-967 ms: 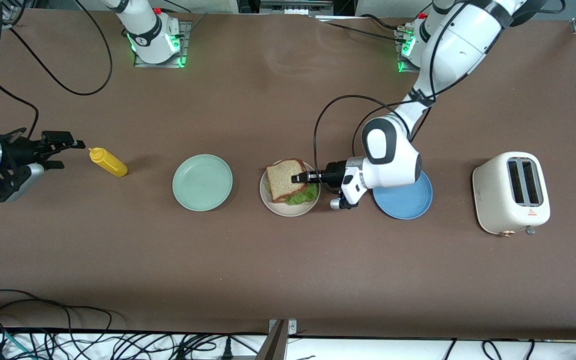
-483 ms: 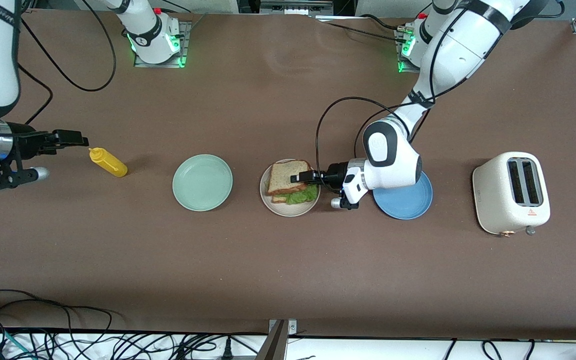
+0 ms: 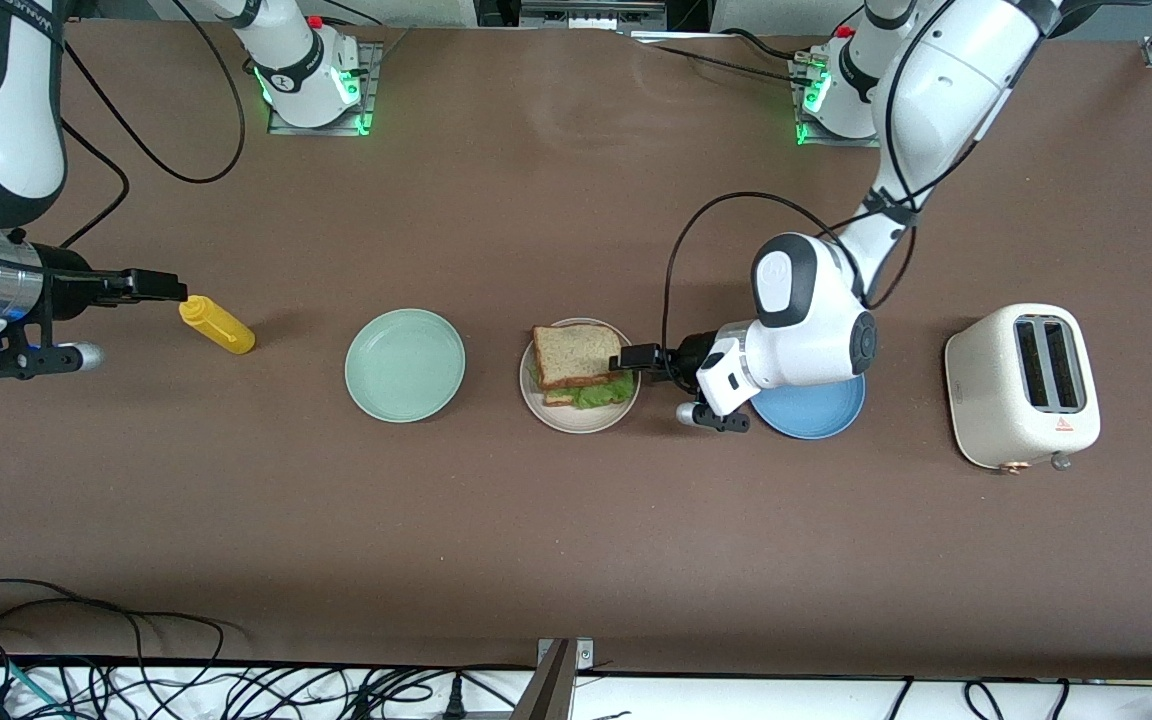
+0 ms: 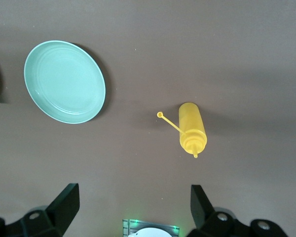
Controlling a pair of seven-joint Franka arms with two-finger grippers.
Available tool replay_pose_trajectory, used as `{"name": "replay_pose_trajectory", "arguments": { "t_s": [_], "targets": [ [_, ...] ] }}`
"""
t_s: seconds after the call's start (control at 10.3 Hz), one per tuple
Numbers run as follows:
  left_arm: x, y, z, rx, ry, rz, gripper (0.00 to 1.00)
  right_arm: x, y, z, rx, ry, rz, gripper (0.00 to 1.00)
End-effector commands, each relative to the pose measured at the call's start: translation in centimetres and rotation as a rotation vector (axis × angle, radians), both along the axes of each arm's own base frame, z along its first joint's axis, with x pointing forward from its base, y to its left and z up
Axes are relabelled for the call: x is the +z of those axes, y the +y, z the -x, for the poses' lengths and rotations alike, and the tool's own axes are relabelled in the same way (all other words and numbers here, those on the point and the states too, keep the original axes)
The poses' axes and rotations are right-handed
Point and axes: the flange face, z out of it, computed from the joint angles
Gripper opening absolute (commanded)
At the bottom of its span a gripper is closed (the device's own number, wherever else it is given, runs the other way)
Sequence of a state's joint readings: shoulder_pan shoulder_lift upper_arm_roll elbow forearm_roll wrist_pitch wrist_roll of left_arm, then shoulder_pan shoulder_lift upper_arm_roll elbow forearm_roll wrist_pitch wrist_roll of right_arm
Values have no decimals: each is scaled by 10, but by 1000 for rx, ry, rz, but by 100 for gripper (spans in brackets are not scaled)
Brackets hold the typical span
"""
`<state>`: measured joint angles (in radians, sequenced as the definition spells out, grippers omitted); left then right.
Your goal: Make sandwich on beige plate with both arms
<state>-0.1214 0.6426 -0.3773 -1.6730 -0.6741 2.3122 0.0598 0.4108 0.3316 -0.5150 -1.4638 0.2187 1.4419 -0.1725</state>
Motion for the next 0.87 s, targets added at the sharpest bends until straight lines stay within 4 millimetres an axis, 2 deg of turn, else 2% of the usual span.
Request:
{"name": "replay_pose_trajectory", "arguments": {
  "t_s": [0.0,0.19,0.39,0.58,0.68,0.77],
  "targets": [
    [47,22,-11,-53,21,-141,100,10,-1,3,-9,-11,17,100],
    [76,48,-18,-137,2,-241,100,12,1,3,-5,-15,17,100],
    [113,94,-25,-161,-35,-354,100,16,1,5,-2,-21,28,100],
    [143,129,-25,-180,-66,-474,100,18,6,3,6,-42,28,100],
    [166,136,-20,-191,-97,-546,100,17,10,2,7,-49,29,100],
    [191,152,-17,-170,-122,-601,100,19,19,1,2,-62,35,100]
  ]
}}
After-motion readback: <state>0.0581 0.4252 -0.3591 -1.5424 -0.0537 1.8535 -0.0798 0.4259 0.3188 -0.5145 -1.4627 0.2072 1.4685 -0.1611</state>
